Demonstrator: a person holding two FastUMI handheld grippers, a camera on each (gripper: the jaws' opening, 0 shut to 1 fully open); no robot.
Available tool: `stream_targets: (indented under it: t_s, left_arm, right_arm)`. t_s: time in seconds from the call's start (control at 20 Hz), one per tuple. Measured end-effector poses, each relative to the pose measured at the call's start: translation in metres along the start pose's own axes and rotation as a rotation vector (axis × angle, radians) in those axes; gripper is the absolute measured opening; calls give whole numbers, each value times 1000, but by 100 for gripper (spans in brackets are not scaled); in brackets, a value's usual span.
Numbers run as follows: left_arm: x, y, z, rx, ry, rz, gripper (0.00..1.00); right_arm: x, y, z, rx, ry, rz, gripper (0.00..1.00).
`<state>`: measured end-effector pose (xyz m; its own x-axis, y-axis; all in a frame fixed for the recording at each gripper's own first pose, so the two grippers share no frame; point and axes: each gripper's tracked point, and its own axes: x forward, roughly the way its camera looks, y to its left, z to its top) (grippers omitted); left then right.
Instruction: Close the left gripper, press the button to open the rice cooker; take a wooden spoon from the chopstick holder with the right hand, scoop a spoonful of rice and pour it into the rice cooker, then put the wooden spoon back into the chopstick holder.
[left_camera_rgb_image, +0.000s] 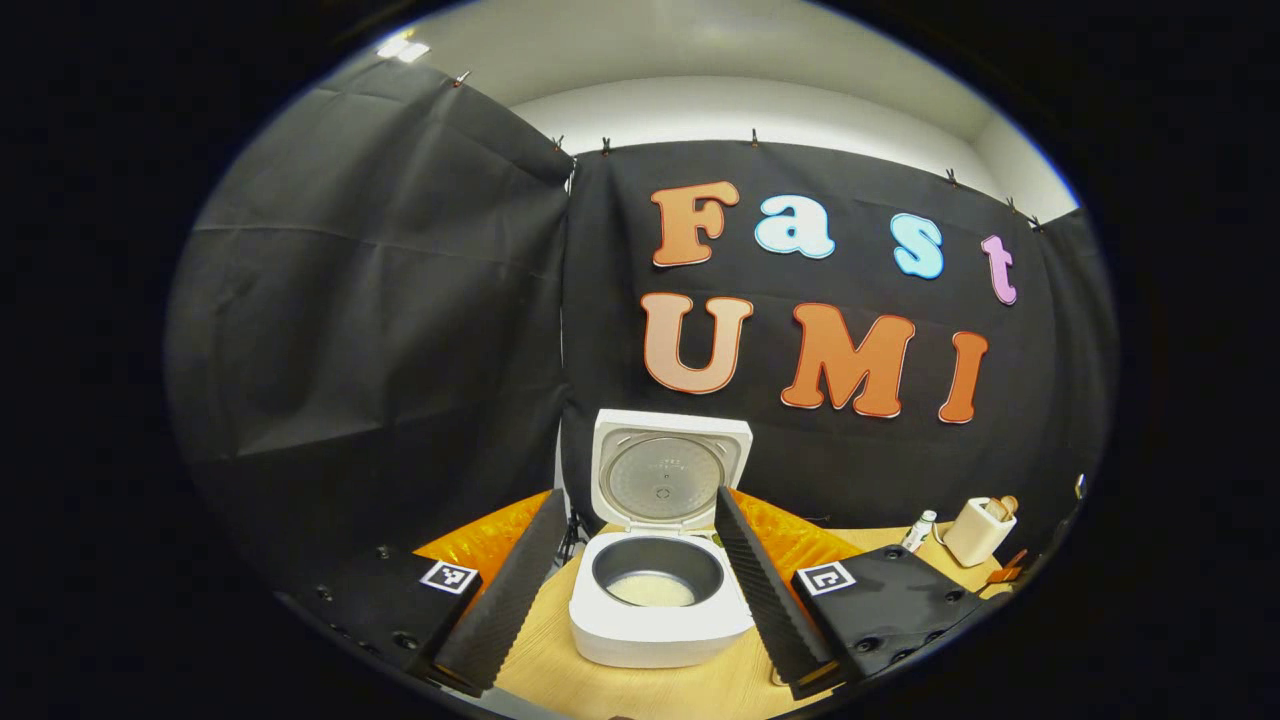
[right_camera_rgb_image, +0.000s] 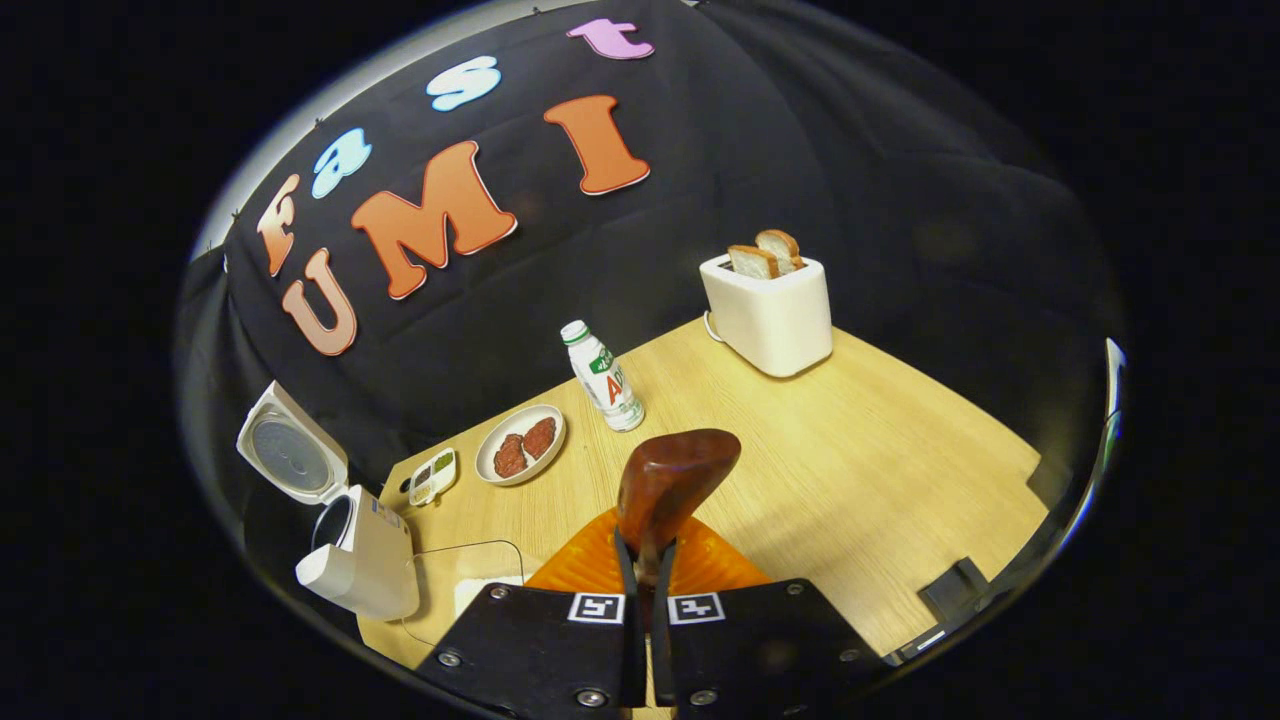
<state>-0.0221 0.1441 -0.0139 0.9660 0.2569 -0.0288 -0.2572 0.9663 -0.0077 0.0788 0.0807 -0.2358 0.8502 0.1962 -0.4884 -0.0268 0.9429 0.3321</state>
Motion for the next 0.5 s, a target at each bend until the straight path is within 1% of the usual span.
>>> stream_targets:
  t_s: [0.15, 0.3, 0.4, 0.5]
  left_arm:
    - [-3, 7, 3, -1, -9, 17, 100]
    - [-5, 20, -1, -25, 3, 29, 100]
    - [-4, 26, -6, -45, 17, 38, 100]
    - [-5, 33, -7, -51, 22, 47, 100]
  right_arm:
    - [-17, 26, 24, -44, -37, 32, 2]
    - [-25, 59, 37, -99, -66, 73, 2]
    - [-28, 87, 38, -137, -76, 112, 2]
    - [-26, 112, 29, -188, -73, 140, 2]
